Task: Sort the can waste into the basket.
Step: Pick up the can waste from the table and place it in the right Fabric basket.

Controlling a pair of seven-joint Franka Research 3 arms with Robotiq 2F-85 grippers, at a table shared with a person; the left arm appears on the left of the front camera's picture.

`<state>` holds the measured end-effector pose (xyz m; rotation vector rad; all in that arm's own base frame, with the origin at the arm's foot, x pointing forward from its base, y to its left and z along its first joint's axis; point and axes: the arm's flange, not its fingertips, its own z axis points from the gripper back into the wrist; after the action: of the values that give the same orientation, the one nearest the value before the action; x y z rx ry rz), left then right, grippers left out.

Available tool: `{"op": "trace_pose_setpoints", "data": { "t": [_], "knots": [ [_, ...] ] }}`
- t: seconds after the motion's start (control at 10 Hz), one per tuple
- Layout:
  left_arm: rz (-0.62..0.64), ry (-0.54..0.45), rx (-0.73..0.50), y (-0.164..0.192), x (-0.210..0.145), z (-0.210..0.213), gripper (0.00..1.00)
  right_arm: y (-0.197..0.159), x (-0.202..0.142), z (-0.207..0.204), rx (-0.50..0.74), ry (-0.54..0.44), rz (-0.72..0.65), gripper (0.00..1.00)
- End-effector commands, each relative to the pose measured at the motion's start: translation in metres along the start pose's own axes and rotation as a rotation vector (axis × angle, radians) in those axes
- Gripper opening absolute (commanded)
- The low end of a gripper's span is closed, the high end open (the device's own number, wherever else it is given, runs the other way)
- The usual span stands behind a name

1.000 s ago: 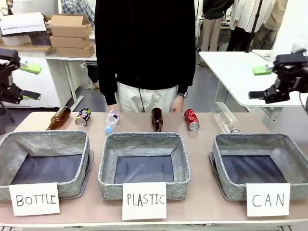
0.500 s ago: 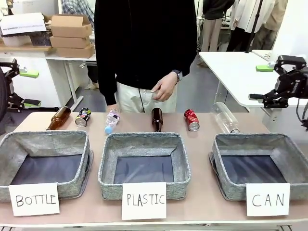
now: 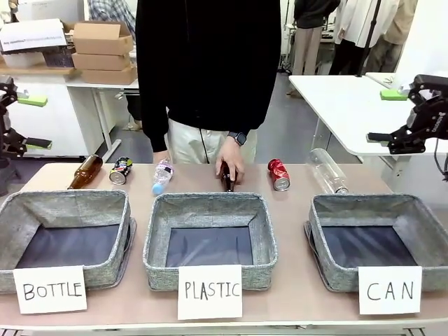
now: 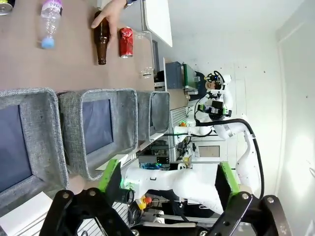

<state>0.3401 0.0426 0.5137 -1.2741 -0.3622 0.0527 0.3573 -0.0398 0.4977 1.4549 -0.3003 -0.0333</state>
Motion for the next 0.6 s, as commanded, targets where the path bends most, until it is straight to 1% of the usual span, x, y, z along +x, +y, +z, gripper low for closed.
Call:
{"op": "trace_pose_setpoints", "data": {
  "t": [0.0, 0.1, 0.2, 0.3, 0.4, 0.5],
  "knots": [
    [-0.022, -0.005, -0.026, 0.001, 0.001, -0.003, 1.00, -0.001, 0.004, -0.002, 0.022, -0.007, 0.029, 1.00],
    [0.000, 0.000, 0.000, 0.000, 0.000, 0.000, 1.00, -0.001, 0.004, -0.002, 0.022, -0.007, 0.029, 1.00],
    [-0.110, -0.025, 0.152, -0.016, 0.011, -0.008, 1.00, -0.001, 0.004, -0.002, 0.022, -0.007, 0.029, 1.00],
    [-0.124, 0.020, 0.306, -0.020, 0.043, -0.028, 1.00, -0.001, 0.004, -0.002, 0.022, -0.007, 0.029, 1.00],
    [-0.123, -0.016, 0.463, -0.014, 0.073, -0.043, 1.00, -0.001, 0.004, -0.002, 0.022, -0.007, 0.029, 1.00],
    [-0.125, -0.030, 0.548, -0.007, 0.099, -0.058, 1.00, -0.001, 0.004, -0.002, 0.022, -0.007, 0.029, 1.00]
  ]
}}
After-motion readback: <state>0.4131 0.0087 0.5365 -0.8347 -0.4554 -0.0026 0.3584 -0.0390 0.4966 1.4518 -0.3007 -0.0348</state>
